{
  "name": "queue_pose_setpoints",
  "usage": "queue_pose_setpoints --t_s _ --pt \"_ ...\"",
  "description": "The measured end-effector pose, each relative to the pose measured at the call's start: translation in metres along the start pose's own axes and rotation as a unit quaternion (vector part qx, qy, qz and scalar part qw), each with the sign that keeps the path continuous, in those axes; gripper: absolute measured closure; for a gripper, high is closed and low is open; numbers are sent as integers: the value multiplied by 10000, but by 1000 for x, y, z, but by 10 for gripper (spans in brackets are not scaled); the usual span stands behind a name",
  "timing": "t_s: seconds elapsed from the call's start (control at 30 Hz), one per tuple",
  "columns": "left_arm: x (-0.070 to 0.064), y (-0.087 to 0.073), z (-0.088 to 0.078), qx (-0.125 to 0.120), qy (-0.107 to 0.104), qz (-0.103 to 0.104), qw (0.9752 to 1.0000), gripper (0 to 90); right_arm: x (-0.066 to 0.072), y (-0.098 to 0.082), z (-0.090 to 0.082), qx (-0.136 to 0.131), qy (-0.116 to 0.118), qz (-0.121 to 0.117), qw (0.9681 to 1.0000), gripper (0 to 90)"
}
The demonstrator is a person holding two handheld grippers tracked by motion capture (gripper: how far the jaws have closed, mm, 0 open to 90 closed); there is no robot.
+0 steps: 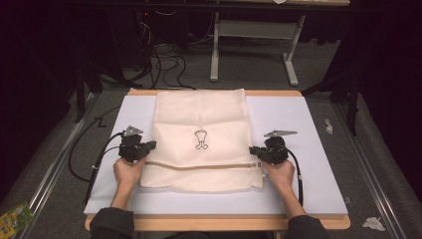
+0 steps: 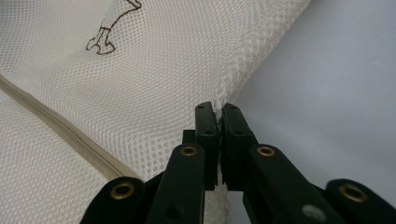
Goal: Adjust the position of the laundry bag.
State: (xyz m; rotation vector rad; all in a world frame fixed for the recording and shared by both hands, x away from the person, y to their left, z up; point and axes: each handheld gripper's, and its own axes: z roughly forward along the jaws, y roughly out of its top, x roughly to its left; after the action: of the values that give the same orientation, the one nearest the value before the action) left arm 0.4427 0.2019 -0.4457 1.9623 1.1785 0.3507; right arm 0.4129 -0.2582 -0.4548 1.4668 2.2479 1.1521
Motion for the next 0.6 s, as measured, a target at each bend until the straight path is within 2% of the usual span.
queue_pose_setpoints --t_s 0.23,0.6 --pt "-9 3 6 3 -83 77 9999 897 -10 -6 -8 -74 -34 120 9999 884" --pt "-16 6 11 -110 -226 41 9997 897 -17 -9 -19 -133 -142 161 9997 884"
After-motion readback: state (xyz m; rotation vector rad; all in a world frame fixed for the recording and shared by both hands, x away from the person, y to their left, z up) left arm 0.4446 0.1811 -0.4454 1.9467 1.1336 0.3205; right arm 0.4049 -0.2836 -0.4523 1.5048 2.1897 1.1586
